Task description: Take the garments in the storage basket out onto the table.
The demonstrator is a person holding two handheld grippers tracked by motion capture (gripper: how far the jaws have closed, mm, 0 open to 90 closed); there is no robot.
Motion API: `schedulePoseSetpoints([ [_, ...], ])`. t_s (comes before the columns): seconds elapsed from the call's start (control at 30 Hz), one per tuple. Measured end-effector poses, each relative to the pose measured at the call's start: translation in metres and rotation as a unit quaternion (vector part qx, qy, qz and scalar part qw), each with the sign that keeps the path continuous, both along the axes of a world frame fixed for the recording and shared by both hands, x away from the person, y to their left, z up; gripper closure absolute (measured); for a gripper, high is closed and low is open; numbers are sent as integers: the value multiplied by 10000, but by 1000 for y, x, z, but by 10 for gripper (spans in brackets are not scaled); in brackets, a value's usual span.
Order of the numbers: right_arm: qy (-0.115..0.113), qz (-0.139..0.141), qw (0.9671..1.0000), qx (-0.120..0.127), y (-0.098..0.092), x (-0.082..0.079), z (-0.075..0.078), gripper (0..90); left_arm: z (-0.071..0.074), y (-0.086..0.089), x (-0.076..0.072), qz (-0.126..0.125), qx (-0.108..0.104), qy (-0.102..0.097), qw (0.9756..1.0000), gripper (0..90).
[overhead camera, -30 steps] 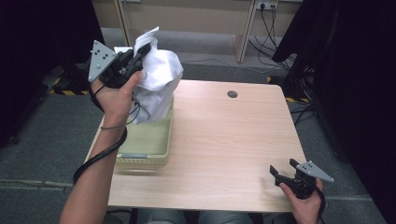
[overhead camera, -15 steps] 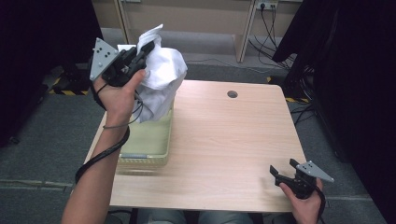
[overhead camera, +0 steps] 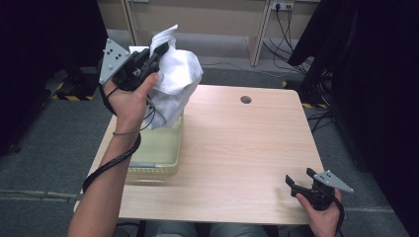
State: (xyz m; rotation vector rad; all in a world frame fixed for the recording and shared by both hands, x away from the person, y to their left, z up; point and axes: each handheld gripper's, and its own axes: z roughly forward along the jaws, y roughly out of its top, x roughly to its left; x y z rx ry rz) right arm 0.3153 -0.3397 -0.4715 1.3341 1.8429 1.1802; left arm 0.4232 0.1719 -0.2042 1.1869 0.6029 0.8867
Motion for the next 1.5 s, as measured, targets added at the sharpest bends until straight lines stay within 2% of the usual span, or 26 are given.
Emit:
schedulePoseSetpoints([
  [1.5,-2,-1,10000,14,0,0,0,122,8,-39,-2,-430,35,-89,9990,848],
])
